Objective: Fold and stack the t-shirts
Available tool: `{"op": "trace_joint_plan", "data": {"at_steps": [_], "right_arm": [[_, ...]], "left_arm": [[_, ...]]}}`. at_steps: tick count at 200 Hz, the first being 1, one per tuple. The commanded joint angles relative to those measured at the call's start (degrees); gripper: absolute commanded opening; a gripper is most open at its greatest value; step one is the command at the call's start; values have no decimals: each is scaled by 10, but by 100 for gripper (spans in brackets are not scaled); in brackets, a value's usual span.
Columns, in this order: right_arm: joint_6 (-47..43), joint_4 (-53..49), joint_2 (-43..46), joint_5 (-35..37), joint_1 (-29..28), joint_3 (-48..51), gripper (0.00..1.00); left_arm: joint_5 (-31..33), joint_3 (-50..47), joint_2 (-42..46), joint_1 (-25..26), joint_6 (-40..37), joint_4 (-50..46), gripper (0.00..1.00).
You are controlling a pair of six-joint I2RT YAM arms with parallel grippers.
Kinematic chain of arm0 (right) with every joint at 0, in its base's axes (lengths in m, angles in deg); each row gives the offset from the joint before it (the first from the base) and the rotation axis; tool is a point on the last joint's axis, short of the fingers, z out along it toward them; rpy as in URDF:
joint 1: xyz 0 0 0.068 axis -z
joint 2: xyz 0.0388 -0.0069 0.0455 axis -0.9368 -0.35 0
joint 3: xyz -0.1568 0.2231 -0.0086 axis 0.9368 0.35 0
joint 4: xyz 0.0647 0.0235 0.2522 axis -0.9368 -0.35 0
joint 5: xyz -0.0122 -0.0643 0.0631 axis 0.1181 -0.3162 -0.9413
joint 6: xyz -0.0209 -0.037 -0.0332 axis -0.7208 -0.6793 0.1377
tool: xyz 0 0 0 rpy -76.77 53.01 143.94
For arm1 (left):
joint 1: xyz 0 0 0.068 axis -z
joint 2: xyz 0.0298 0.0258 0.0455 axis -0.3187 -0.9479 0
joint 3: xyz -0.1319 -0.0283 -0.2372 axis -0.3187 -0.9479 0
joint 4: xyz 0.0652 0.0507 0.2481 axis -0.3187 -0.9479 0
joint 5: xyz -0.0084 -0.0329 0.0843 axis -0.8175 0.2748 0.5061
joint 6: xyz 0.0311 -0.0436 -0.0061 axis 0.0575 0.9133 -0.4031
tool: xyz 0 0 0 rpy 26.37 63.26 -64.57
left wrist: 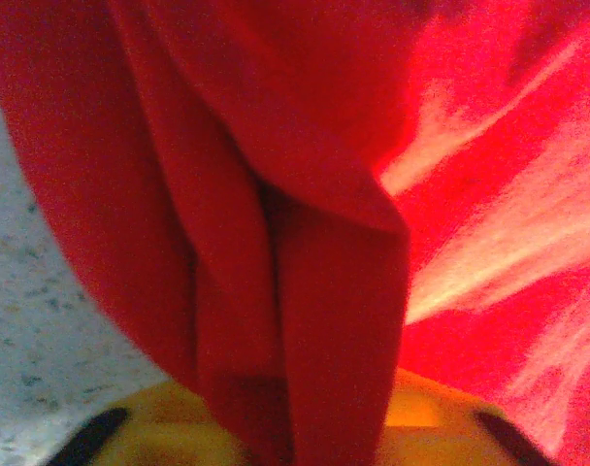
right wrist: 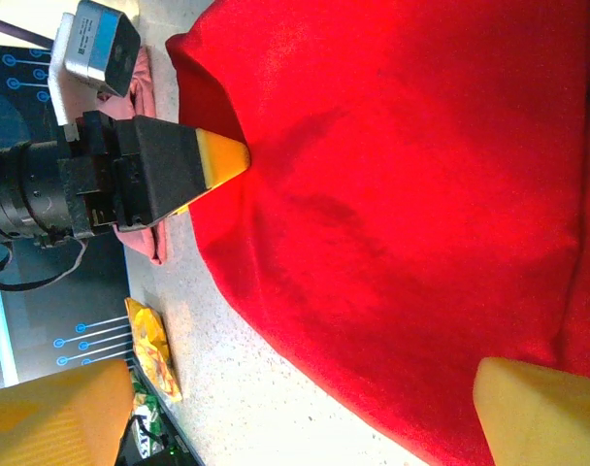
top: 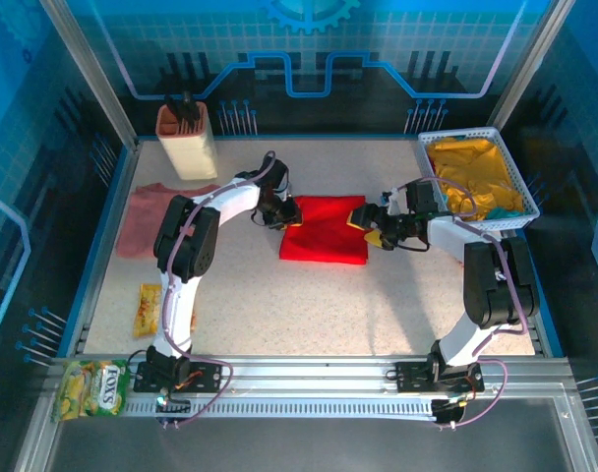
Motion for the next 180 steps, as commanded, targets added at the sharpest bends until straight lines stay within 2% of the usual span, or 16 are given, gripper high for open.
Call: {"op": "trace_joint_plan", "data": {"at_steps": [1,20,50,111,180], "right_arm": [[-12,-2,5,-18,12,7,91],[-11,-2,6,-20,14,8,91],[-8,-8,11,-28,15,9,91],[-15,-41,42,-31,15,14,91],[-6,-45,36,-39,11,21,90]], "left_arm": [[20,-2,1,5,-21,-15,8],[62,-7,29,4,-48,-44,0],[140,-31,110,-10,-108,-101,0],[227,-74,279,-88,-217,-199,0],[260,-23,346,-157,-308,-290,0]]}}
